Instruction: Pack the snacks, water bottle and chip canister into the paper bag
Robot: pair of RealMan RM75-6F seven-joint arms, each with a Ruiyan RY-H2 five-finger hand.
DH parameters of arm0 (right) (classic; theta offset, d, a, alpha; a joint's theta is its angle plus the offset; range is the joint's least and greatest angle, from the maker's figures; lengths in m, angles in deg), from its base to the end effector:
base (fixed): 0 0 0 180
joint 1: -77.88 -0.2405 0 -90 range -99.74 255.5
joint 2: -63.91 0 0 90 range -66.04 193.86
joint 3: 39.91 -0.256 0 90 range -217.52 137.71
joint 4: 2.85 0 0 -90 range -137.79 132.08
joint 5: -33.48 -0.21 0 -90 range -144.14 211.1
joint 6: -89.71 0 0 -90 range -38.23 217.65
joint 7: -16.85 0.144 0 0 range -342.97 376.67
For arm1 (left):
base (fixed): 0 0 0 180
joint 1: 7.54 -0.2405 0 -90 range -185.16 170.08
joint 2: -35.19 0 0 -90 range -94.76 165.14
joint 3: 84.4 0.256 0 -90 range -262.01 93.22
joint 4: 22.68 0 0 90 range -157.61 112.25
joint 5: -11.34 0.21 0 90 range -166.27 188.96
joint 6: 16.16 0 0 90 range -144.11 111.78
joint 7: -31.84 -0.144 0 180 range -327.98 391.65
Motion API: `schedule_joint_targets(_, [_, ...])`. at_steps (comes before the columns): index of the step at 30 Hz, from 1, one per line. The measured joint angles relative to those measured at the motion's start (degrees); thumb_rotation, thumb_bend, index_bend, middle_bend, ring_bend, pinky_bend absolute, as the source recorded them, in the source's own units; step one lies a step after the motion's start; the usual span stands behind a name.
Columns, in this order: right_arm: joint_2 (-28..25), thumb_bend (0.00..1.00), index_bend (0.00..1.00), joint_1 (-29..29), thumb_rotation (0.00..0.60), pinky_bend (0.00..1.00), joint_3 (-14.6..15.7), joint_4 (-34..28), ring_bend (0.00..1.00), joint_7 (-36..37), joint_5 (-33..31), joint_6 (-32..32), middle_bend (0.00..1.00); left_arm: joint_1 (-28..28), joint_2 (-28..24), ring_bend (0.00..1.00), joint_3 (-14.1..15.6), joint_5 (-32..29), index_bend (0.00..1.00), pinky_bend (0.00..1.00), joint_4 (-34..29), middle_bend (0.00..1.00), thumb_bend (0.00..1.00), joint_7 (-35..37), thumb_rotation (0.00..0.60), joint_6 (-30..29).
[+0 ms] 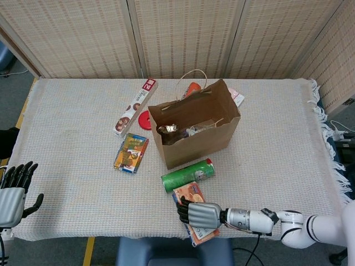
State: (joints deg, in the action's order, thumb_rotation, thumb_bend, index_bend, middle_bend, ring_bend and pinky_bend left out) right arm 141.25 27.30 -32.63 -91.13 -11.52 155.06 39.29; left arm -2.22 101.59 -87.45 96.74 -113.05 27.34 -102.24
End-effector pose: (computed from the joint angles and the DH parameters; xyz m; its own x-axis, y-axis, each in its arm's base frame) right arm -0.1290 -0.2441 -0.0194 0.7714 0.4500 0.4500 0.2694 -0.8716 0.4097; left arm -0.3130 0.1845 0.1528 0.4601 -0.0216 0.8876 0.8877 -0.0040 -0.4603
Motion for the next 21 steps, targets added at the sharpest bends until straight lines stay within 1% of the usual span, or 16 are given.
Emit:
schedule_joint_targets(2, [-0.23,0.18,0.78,0.55,0.600,0.61,-0.73,-0.11,0.63,0.45,0.04,-3.68,0.64,-0.02,0.03,0.00,-0.01,-0.04,0.00,0.00,-0.05,0.00,0.38,-0.17,0.600,-0.04])
schedule_joint_targets(5, [-0.62,0.18,0.78,1.51,0.600,0.61,-2.91,-0.73,0.63,0.81,-0.09,-10.07,0.64,-0.04,0.10,0.00,-0.05,-0.13,0.00,0.00,-0.10,0.00,0.38,-0.43,0.600,-0.09])
schedule_joint_targets(9, [-1.58,0.18,0.78,2.59,0.600,0.61,-7.77,-3.17,0.63,0.76,-0.70,-17.46,0.64,-0.06,0.17,0.00,-0.10,-0.21,0.00,0.00,-0.17,0.00,0.38,-0.67,0.600,-0.14])
schedule_joint_targets(15, [-2.11,0.18,0.78,3.06,0.600,0.61,-13.69,-6.19,0.63,0.35,-1.65,-23.59,0.64,-0.07,0.21,0.00,-0.13,-0.29,0.00,0.00,-0.27,0.00,0.38,-0.90,0.600,-0.18])
schedule_joint_targets(21, [-1.57,0.18,0.78,3.06,0.600,0.61,-18.80,-6.65,0.63,-1.55,-4.75,-25.50,0.64,-0.07,0.24,0.00,-0.14,-0.24,0.00,0.00,-0.14,0.00,0.38,-0.67,0.600,-0.21])
